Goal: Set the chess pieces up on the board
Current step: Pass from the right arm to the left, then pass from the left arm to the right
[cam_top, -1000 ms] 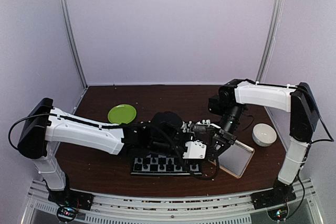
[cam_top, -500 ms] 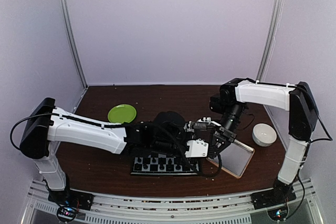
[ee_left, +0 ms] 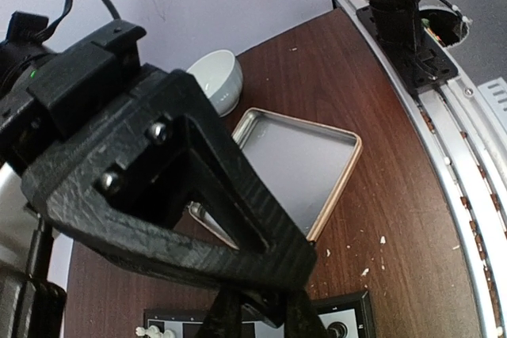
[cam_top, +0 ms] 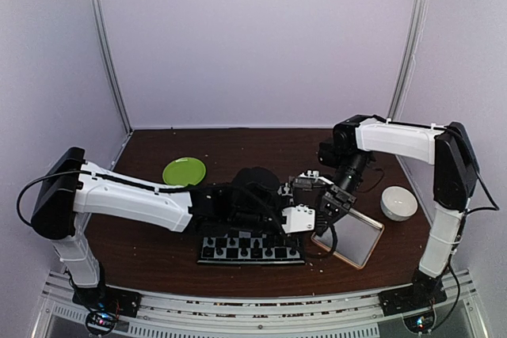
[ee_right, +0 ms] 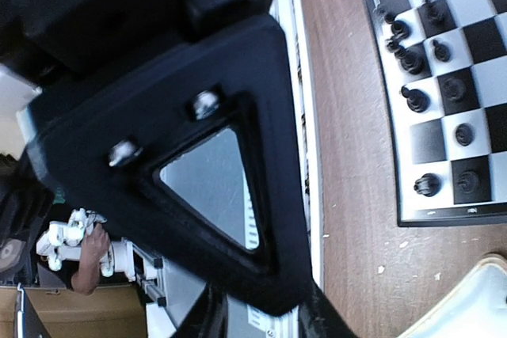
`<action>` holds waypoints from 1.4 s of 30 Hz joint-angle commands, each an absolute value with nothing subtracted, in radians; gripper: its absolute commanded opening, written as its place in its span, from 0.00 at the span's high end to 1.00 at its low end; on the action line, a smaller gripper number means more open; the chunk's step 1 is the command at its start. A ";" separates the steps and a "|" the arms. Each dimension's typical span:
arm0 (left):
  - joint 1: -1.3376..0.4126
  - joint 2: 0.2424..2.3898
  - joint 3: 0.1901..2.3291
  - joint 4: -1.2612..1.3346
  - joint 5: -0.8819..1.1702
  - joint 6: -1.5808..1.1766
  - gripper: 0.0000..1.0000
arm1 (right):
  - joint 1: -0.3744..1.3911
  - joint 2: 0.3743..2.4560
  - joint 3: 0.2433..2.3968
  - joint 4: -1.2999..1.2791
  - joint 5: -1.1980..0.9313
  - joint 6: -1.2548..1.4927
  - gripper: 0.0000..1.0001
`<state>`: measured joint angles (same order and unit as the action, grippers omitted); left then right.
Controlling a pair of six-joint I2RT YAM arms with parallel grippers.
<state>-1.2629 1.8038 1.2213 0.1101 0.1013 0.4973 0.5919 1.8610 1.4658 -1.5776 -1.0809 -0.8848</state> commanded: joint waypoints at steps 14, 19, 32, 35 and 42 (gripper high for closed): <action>-1.088 1.779 1.059 0.462 0.170 -0.168 0.92 | 0.365 1.589 1.335 -1.109 -1.061 -0.624 0.63; -1.056 1.802 1.049 0.559 0.233 -0.329 0.91 | 0.373 1.373 1.074 -0.545 -0.930 -0.330 0.54; -1.020 1.829 1.025 0.702 0.301 -0.504 0.91 | 0.485 1.353 1.024 -0.301 -0.863 -0.241 0.50; -1.019 1.829 1.017 0.707 0.301 -0.508 0.91 | 0.502 1.365 1.041 -0.304 -0.887 -0.231 0.51; -1.008 1.827 0.987 0.751 0.296 -0.534 0.90 | 0.521 1.381 1.046 -0.331 -0.931 -0.248 0.53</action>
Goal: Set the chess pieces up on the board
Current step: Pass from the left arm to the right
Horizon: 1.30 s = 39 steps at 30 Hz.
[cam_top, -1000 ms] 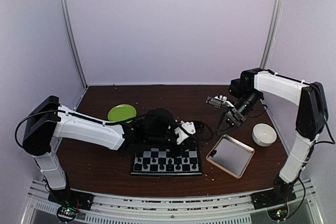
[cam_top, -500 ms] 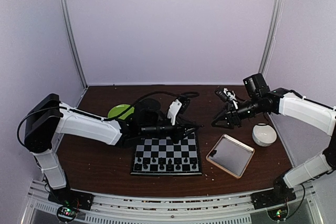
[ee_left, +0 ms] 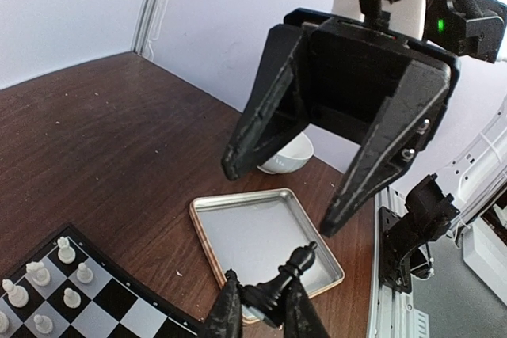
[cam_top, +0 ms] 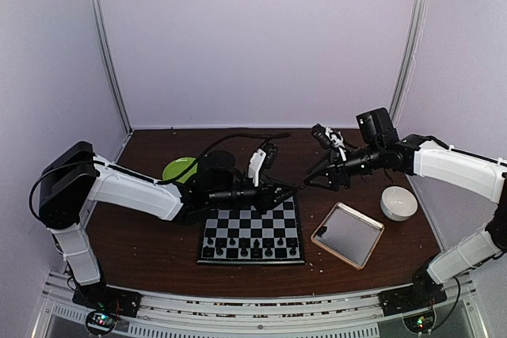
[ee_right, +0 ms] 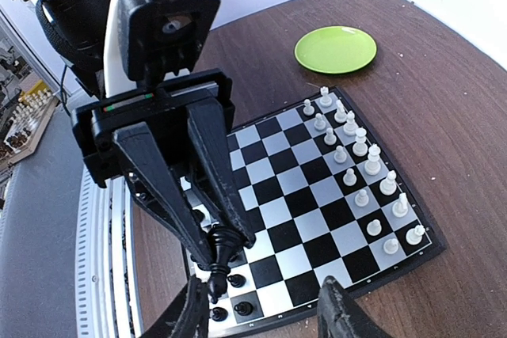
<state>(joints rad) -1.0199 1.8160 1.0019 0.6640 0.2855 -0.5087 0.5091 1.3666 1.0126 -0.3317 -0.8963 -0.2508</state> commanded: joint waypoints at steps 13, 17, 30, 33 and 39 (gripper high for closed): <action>-1.008 1.824 0.987 0.757 0.305 -0.533 0.90 | 0.544 1.437 1.080 -0.382 -0.962 -0.268 0.64; -1.008 1.824 0.986 0.758 0.303 -0.533 0.90 | 0.550 1.446 1.085 -0.392 -0.960 -0.272 0.68; -1.008 1.825 0.991 0.752 0.307 -0.528 0.90 | 0.556 1.458 1.095 -0.410 -0.969 -0.280 0.82; -1.008 1.825 0.993 0.743 0.304 -0.527 0.88 | 0.557 1.449 1.095 -0.401 -0.970 -0.276 0.87; -1.006 1.802 0.993 0.681 0.273 -0.494 0.72 | 0.557 1.430 1.116 -0.446 -0.942 -0.308 0.93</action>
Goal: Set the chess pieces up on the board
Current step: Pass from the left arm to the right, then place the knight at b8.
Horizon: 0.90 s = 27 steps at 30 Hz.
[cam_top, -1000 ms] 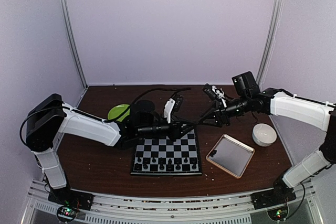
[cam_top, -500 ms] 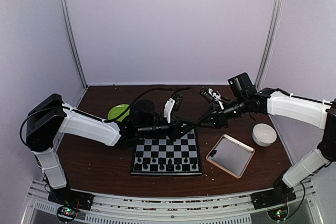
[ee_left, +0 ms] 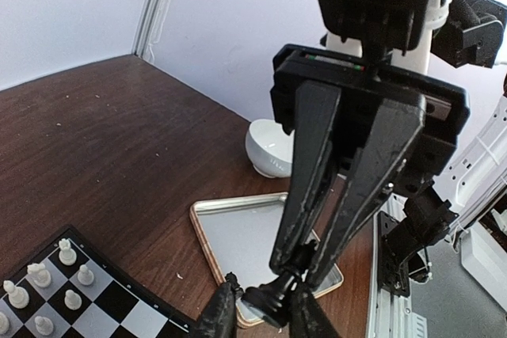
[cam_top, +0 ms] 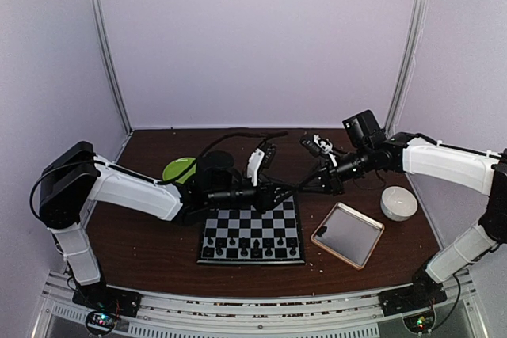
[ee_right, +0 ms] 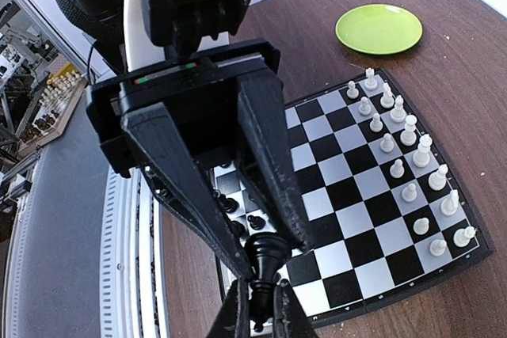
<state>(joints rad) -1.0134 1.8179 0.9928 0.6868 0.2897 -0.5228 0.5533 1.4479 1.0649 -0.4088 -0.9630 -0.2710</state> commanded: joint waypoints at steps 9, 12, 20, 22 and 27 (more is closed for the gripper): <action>-0.980 1.589 0.990 0.299 0.206 -0.219 0.63 | 0.557 1.437 1.250 -0.731 -0.828 -0.460 0.94; -0.946 1.495 1.006 0.139 0.159 -0.132 0.63 | 0.569 1.461 1.315 -0.852 -0.793 -0.526 0.93; -0.767 1.342 1.155 -0.181 -0.005 -0.040 0.54 | 0.727 1.535 1.470 -1.061 -0.590 -0.618 0.93; -0.732 1.348 1.227 -0.268 -0.048 -0.013 0.54 | 0.781 1.575 1.513 -1.107 -0.540 -0.624 0.93; -0.644 1.309 1.238 -0.283 -0.116 0.004 0.54 | 0.904 1.717 1.619 -1.239 -0.429 -0.633 0.93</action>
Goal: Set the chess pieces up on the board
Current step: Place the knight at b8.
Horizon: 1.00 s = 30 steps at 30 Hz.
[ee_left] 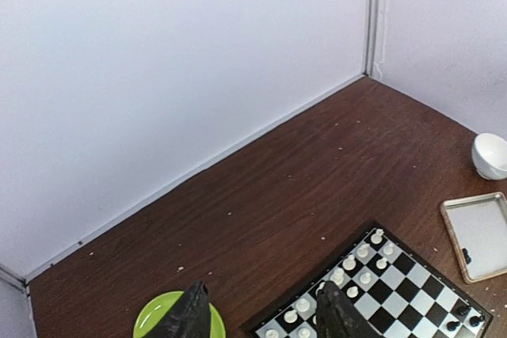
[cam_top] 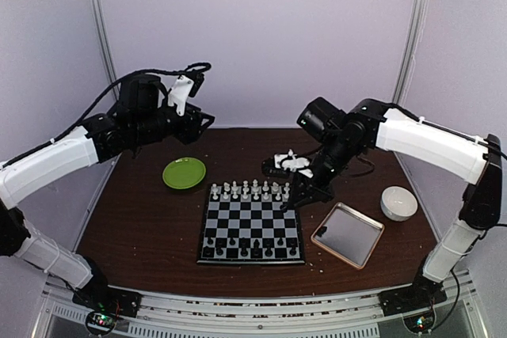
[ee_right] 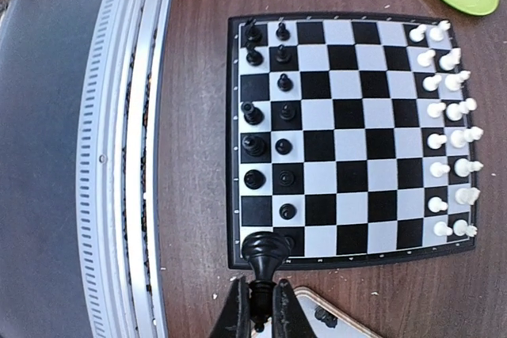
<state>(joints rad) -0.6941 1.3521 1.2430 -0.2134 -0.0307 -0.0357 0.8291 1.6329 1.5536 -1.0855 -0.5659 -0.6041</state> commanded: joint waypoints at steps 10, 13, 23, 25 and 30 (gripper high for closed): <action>-0.559 1.152 1.058 -0.161 -0.160 0.004 0.49 | 1.074 1.902 1.660 -1.321 -0.244 -0.623 0.92; -0.558 1.143 1.061 -0.164 -0.131 0.001 0.49 | 1.084 1.938 1.684 -1.330 -0.239 -0.618 0.92; -0.557 1.134 1.064 -0.172 -0.111 0.004 0.49 | 1.094 2.053 1.787 -1.374 -0.225 -0.611 0.92; -0.558 1.132 1.063 -0.172 -0.114 0.008 0.49 | 1.094 2.068 1.795 -1.377 -0.213 -0.611 0.92; -0.557 1.134 1.063 -0.172 -0.110 0.009 0.48 | 1.095 2.096 1.798 -1.379 -0.192 -0.611 0.92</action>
<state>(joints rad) -0.5591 1.1511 1.0603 -0.2180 -0.1200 -0.0063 1.0889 2.0739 1.7756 -1.3525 -0.2306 -0.6212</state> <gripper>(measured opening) 0.514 0.086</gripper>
